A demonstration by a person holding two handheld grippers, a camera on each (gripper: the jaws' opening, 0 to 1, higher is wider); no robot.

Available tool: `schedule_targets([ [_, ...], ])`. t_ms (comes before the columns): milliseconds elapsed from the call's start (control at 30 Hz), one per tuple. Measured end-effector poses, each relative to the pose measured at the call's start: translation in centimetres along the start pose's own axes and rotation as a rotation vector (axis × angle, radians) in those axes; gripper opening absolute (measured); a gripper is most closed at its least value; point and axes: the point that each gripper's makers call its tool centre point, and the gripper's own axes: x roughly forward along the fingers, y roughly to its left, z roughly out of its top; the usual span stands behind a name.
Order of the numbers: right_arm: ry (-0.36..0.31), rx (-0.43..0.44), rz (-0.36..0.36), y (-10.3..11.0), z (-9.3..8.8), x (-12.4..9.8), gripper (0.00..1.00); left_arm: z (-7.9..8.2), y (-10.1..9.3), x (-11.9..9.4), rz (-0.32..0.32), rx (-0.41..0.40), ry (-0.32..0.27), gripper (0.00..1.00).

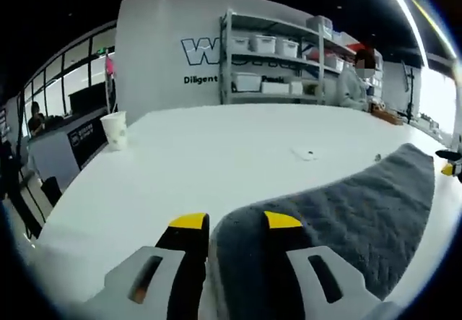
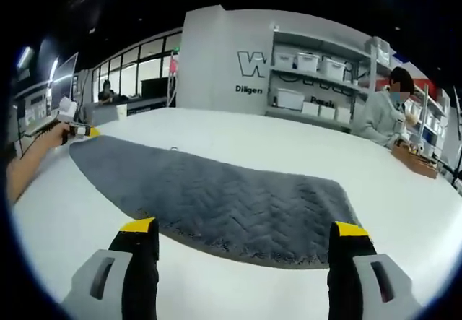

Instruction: Open the folded towel by lifting each exposed corner and separating the folded layers until the towel lies flat within the target outline without major curled edges

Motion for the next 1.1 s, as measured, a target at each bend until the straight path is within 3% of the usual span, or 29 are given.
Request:
schedule_targets([
  [200,0.000,-0.001,0.000,0.0,0.0,-0.1,0.97,-1.3,-0.1,0.3,-0.026,-0.012,0.034,0.18],
  [400,0.006,-0.003,0.005,0.1,0.0,0.0,0.97,-1.2,-0.4,0.2,-0.031,0.011,0.022,0.05],
  [767,0.012,0.004,0.014,0.2,-0.2,0.1,0.96,-0.3,-1.6,-0.5,-0.020,0.117,0.010,0.03],
  [967,0.013,0.003,0.022,0.3,-0.2,0.1,0.97,1.1,-4.1,-1.8,-0.089,0.212,-0.019,0.03],
  [1100,0.023,-0.006,0.029,0.7,-0.5,0.2,0.97,1.4,-6.2,-2.7,-0.155,0.265,0.001,0.03],
])
